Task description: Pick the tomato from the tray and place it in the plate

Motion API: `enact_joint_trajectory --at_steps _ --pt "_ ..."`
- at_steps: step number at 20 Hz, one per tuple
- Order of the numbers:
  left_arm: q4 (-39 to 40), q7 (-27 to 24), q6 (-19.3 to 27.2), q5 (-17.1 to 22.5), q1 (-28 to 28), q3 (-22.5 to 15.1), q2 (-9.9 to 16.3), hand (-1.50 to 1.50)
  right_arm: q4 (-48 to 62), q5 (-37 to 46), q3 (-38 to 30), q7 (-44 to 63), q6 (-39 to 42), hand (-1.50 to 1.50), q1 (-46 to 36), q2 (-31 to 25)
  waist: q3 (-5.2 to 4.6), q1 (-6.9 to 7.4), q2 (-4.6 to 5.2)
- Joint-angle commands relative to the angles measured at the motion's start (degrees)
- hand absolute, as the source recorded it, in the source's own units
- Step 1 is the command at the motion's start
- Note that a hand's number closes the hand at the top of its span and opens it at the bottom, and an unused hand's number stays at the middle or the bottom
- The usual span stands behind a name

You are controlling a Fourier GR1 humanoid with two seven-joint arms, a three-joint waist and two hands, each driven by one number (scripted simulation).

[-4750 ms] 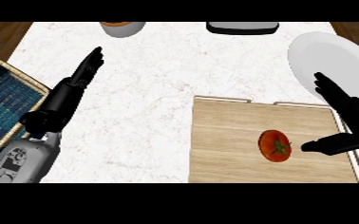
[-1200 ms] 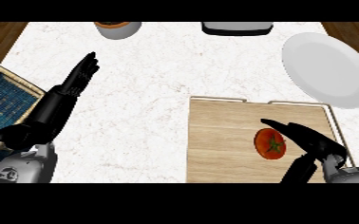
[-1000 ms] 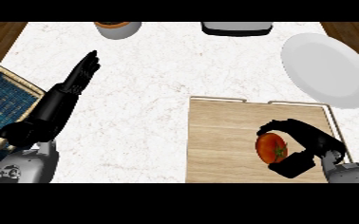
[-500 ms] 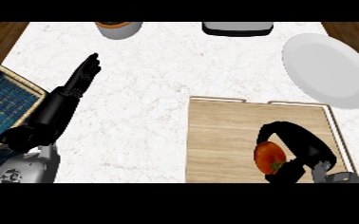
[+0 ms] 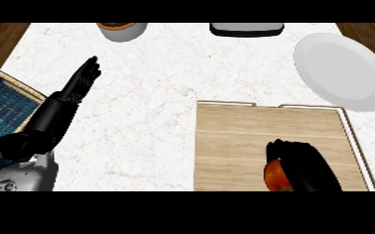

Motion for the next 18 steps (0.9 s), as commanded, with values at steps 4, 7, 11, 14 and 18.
enact_joint_trajectory --at_steps 4,7,11,14,18 --pt "0.88 -2.04 1.76 -3.72 1.51 -2.53 -3.0 0.0 -13.43 5.0 -2.8 -1.28 -6.38 1.5 8.95 -4.57 0.35 -0.07 0.56" --pt "2.52 -2.81 0.45 -2.89 0.85 -0.4 -1.42 0.0 -21.49 5.07 -4.86 0.37 -6.57 1.5 13.34 -5.66 0.33 -0.25 0.54" --pt "2.33 -2.02 -0.4 -2.22 -0.83 0.25 -1.31 0.0 -24.91 -1.0 -12.95 0.65 -4.08 1.5 12.48 -5.03 0.35 0.05 0.64" --pt "1.73 -3.54 0.03 -3.12 1.47 -0.11 -1.86 0.0 -27.1 -2.77 -19.62 1.64 -3.37 1.5 11.97 -5.73 0.35 0.15 0.63" --pt "5.23 -2.05 -0.03 -3.29 -3.86 0.79 -2.14 0.0 -23.33 -3.76 -24.29 -1.84 -5.61 1.5 11.18 -2.97 0.36 0.06 0.69"
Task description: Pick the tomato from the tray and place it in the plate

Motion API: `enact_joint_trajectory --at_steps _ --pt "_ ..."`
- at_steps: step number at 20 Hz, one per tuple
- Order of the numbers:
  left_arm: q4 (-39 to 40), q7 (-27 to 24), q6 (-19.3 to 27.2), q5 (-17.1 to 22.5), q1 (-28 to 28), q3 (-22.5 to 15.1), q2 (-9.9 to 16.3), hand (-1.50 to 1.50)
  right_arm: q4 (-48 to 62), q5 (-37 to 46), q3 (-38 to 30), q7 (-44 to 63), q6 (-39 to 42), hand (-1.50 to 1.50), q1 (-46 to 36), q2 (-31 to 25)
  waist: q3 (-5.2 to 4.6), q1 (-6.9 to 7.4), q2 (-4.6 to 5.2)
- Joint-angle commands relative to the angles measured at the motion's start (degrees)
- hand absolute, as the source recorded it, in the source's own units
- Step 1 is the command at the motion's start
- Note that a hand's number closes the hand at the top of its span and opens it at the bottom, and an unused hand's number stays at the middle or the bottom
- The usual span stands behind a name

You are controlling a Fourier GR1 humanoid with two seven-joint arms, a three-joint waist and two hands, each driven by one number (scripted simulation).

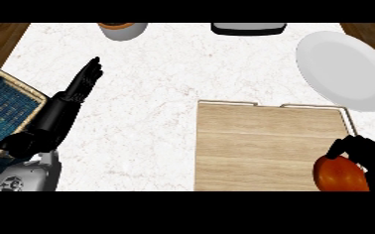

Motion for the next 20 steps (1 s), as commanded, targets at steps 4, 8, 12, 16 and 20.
enact_joint_trajectory --at_steps 4,8,12,16,20 --pt "-1.01 2.76 -0.89 0.22 -2.04 0.4 -0.61 0.0 7.72 -0.21 -5.79 -0.5 1.98 1.5 -8.79 4.95 0.02 0.54 0.07" --pt "-0.53 2.1 -0.86 -0.39 -2.31 0.72 -0.12 0.0 22.57 -11.97 -16.91 -8.05 2.5 1.5 -18.97 1.45 0.04 1.24 0.24" --pt "-2.74 3.98 -2.44 1.56 -1.04 1.41 -0.06 0.0 33.44 -9.69 -17.39 -14.88 -3.65 1.5 -22.39 4.76 0.06 1.15 0.18" --pt "-0.3 4.15 -1.83 0.93 -3.63 1.59 -0.68 0.0 46.26 -13.25 -21.94 -20.54 -4.32 1.5 -31.7 3.38 0.07 1.37 0.35" --pt "-2.96 4.33 -1.57 0.58 -2.6 1.2 -1.4 0.0 58.19 -9.6 -22.81 -27.26 -11.83 1.5 -35.04 4.84 0.06 1.29 0.26"
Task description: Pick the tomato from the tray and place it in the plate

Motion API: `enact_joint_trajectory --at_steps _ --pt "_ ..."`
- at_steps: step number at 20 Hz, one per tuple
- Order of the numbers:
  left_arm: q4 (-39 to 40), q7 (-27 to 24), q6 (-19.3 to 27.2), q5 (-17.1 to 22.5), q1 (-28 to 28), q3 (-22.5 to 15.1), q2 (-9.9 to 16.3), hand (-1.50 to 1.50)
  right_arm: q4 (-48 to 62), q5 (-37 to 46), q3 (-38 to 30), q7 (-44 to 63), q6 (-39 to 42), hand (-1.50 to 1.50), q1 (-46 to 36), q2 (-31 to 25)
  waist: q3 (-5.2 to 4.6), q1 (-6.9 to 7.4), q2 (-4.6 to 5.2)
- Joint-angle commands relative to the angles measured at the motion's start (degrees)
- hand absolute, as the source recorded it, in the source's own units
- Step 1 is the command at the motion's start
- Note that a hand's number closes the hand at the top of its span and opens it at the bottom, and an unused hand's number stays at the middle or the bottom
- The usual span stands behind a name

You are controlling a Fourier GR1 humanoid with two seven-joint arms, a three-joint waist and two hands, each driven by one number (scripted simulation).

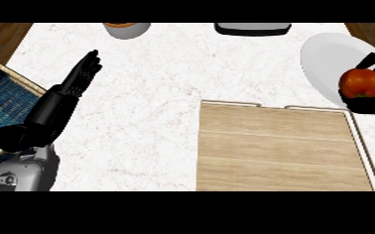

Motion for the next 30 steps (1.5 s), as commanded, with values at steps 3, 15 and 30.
enact_joint_trajectory --at_steps 3,15,30 --pt "0.06 -4.9 0.58 -3.31 4.67 -1.9 -1.44 0.0 22.07 2.58 -2.95 -9.08 -6.18 1.5 -10.5 -1.56 0.01 0.43 0.09" --pt "-1.02 -0.74 -0.03 -2.09 -0.08 -2.16 -1.94 0.0 60.62 5.15 -6.24 -15.11 -7.9 -1.5 -25.29 -4.03 0.17 2.14 0.71" --pt "1.23 -1.08 0.29 -2.38 -0.32 -0.1 -1.29 0.0 67.08 -11.71 -20.59 -43.24 -1.69 -1.5 -28.9 -5.13 0.2 0.84 0.46"
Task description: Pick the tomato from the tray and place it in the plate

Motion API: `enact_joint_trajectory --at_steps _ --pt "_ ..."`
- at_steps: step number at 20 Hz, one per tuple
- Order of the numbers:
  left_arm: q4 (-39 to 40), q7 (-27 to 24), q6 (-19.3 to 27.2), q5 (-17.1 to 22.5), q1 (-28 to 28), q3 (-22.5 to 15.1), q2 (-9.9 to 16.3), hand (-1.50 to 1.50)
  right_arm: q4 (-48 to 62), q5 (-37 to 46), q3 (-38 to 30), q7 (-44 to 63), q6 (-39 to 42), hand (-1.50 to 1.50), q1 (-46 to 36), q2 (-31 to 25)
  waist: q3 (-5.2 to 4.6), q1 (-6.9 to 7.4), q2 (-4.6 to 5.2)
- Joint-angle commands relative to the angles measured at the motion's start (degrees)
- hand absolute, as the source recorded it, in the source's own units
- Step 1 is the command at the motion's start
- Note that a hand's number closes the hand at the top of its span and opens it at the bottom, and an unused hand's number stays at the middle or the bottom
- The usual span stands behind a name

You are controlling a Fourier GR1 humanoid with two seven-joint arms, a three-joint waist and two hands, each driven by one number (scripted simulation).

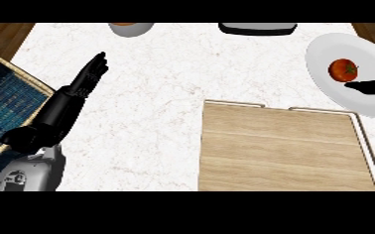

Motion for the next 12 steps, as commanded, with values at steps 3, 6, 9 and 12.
enact_joint_trajectory --at_steps 3,6,9,12 --pt "0.11 -0.32 0.58 -0.82 0.39 -0.43 -0.6 0.0 3.15 -9.31 -6.84 -3.98 14.88 -1.5 -2.9 -0.9 -0.05 -0.72 -0.32" --pt "1.54 -1.77 -1.05 1.36 1.0 2.82 1.67 0.0 4.66 -14.05 -10.7 -3.42 23.44 -1.5 -3.01 -3.48 -0.13 -1.32 -0.54" --pt "0.15 -1.7 1.56 -2.35 1.44 -0.92 -1.23 0.0 6.5 -17.16 -13.38 -3.62 29.33 -1.5 -1.74 -6.48 -0.08 -1.08 -0.34" --pt "0.04 1.81 -0.15 0.87 -1.51 1.01 -0.17 0.0 7.19 -18.99 -14.44 -5.72 37.14 -1.5 1.56 -10.56 -0.06 -1.2 -0.35"
